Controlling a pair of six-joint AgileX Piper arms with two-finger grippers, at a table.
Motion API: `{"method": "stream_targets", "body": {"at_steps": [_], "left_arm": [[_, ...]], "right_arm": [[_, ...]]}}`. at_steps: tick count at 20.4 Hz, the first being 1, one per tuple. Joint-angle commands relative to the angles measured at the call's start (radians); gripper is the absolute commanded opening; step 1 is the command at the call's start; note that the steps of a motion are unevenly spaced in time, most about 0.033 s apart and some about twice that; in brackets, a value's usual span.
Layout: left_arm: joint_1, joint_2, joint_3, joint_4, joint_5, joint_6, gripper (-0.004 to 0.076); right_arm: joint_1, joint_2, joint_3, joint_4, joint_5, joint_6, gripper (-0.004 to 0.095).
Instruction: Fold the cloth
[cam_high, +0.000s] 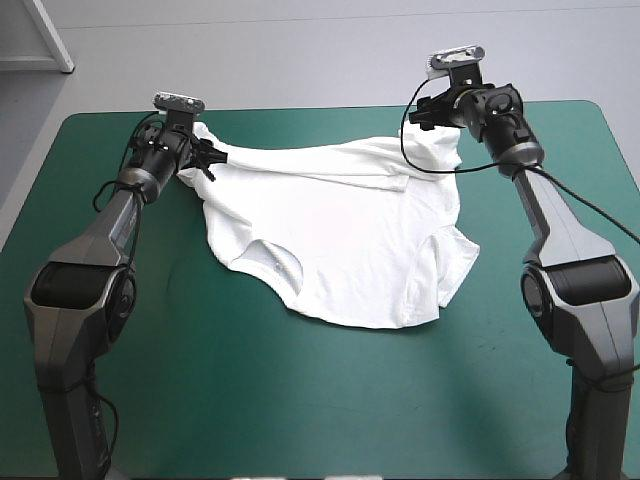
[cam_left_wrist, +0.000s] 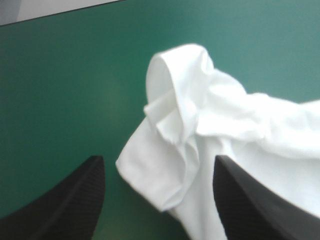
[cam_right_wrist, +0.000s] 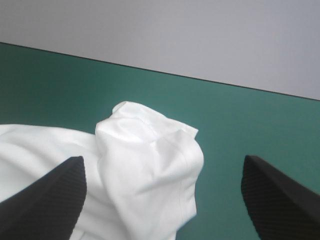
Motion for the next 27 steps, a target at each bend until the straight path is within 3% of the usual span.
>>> {"method": "stream_targets", "body": {"at_steps": [1, 4, 5, 8, 12, 16, 22, 25, 27], "left_arm": [[0.002, -0.142, -0.096, 0.007, 0.176, 0.021, 0.0494], [0.002, -0.215, -0.158, -0.091, 0.482, 0.149, 0.0492], [0.002, -0.229, -0.158, -0.114, 0.528, 0.166, 0.0493], [0.002, -0.245, -0.158, -0.183, 0.637, 0.206, 0.0493], [0.004, -0.249, -0.078, -0.28, 0.656, 0.249, 0.0493], [0.004, -0.247, 0.038, -0.28, 0.614, 0.245, 0.0493], [0.004, -0.192, 0.235, -0.38, 0.272, 0.205, 0.0493], [0.004, -0.096, 0.235, -0.419, 0.169, 0.211, 0.0493], [0.002, -0.048, 0.233, -0.43, 0.166, 0.212, 0.0487]], "right_arm": [[-0.01, -0.174, -0.033, -0.008, 0.102, -0.017, 0.077], [-0.01, -0.261, -0.033, -0.008, 0.353, -0.042, 0.0713], [-0.01, -0.28, -0.032, -0.006, 0.414, -0.042, 0.0697], [-0.01, -0.292, -0.025, 0.013, 0.565, -0.047, 0.0686], [-0.01, -0.393, 0.183, 0.124, 0.563, -0.091, 0.0686], [-0.01, -0.48, 0.377, 0.11, 0.55, -0.12, 0.0675], [-0.01, -0.537, 0.59, 0.139, 0.505, -0.125, 0.0669], [-0.01, -0.537, 0.656, 0.141, 0.465, -0.121, 0.0669], [-0.01, -0.537, 0.686, 0.137, 0.416, -0.118, 0.0669]]}}
